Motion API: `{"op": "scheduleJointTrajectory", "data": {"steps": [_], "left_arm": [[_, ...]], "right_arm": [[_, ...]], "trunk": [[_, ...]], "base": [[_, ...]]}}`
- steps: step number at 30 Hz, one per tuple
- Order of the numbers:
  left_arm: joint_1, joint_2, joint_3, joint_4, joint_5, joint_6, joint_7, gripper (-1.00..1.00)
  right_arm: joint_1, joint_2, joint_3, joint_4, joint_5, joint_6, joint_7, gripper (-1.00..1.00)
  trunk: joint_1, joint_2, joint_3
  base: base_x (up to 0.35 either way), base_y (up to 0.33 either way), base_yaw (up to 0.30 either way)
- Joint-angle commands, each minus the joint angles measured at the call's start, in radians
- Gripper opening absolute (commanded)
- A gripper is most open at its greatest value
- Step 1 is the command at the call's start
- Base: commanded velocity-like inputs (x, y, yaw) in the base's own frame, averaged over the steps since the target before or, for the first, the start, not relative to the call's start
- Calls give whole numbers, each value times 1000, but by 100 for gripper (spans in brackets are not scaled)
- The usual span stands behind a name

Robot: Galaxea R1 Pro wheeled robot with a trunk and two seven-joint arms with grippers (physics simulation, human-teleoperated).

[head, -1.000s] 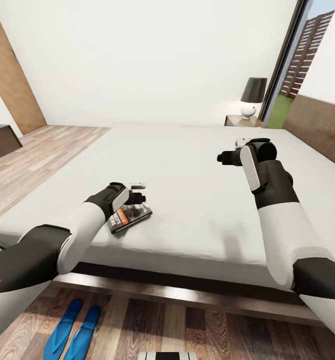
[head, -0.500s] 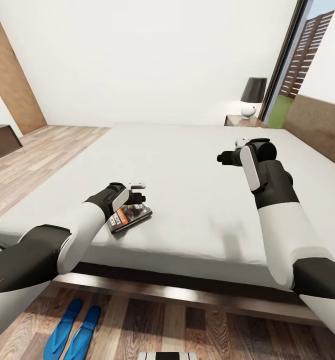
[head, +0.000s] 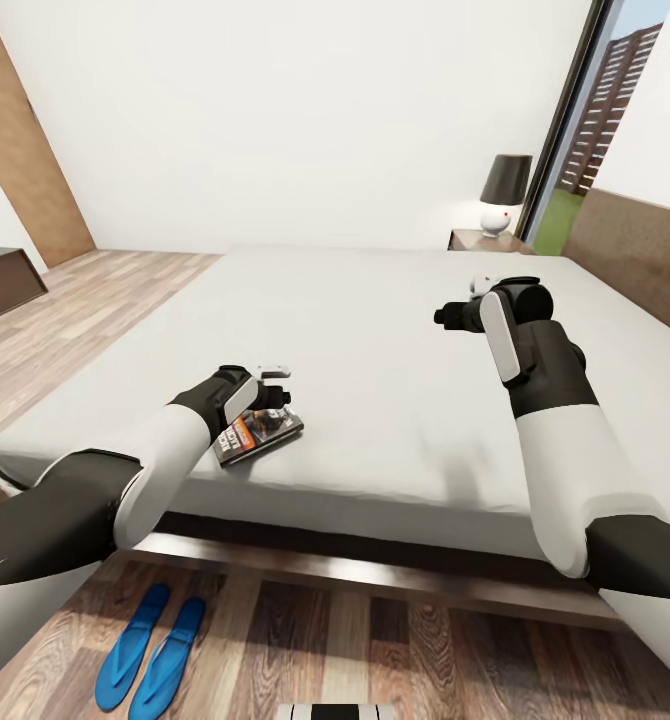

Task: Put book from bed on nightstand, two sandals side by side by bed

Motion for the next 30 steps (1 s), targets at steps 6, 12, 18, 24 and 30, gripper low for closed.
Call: {"op": "scheduleJointTrajectory", "data": {"steps": [6,12,18,24,30], "left_arm": [[0,1,-5,8,11,6,7,100],[0,1,-5,8,11,6,7,100],[0,1,-5,8,11,6,7,100],[0,1,-6,8,11,6,7,100],[0,2,-5,8,11,6,7,100]], "right_arm": [[-1,-1,2,0,-10,3,-10,100],[-1,-1,2,0,-10,3,-10,100],[0,-1,2,-1,-11,3,-10,100],[0,-1,2,-2,-11,3,-10,100],[-1,-1,2,-4,-11,3,-10,100]], "trunk": [[0,0,-1],[0,0,-1],[0,0,-1],[0,0,-1],[0,0,-1]], "base": [[-113,0,0],[-133,0,0],[-16,0,0],[-35,0,0],[-12,0,0]]}}
